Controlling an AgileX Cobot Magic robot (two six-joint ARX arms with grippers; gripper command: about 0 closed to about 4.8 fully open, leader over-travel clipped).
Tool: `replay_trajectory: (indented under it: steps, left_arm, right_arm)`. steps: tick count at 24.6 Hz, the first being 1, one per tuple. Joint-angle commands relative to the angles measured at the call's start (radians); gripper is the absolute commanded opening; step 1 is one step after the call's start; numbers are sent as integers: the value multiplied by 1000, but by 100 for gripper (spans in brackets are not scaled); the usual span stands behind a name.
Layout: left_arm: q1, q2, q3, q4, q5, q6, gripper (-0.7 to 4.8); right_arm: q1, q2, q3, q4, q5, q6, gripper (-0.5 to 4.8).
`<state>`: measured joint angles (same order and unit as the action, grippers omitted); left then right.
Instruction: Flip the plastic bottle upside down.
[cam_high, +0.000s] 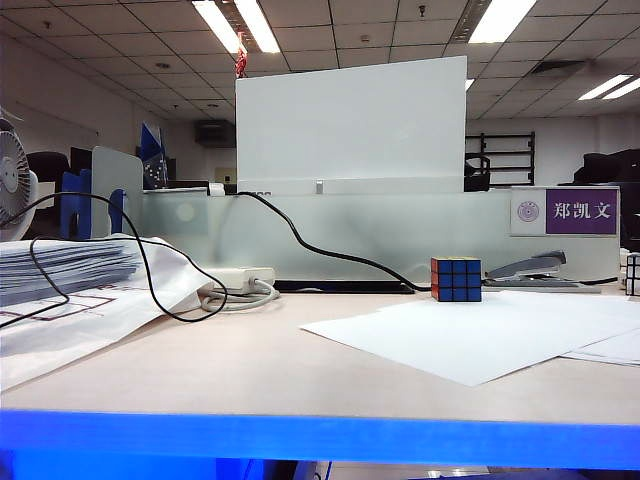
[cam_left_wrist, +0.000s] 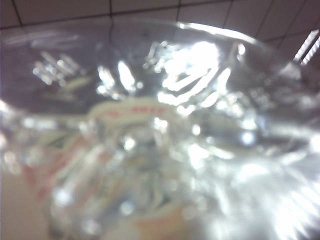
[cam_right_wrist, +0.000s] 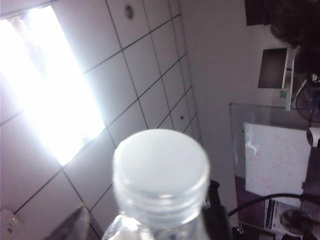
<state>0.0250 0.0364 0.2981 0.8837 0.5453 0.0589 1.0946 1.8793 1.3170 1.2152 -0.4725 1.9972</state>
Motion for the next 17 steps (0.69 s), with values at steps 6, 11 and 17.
replay_trajectory:
  steps: [6,11,17]
  left_arm:
    - [0,1,5,-40,-11,16,-6]
    - [1,1,47,-147,-10,16,-6]
    - [1,58,98,-379,-10,-45,-6]
  right_arm:
    - [-86,-7,8,56,29,-47,316]
    - [-228,-7,8,142,86,-135,315]
    - [-461,-25,10,200,-127,-371,98]
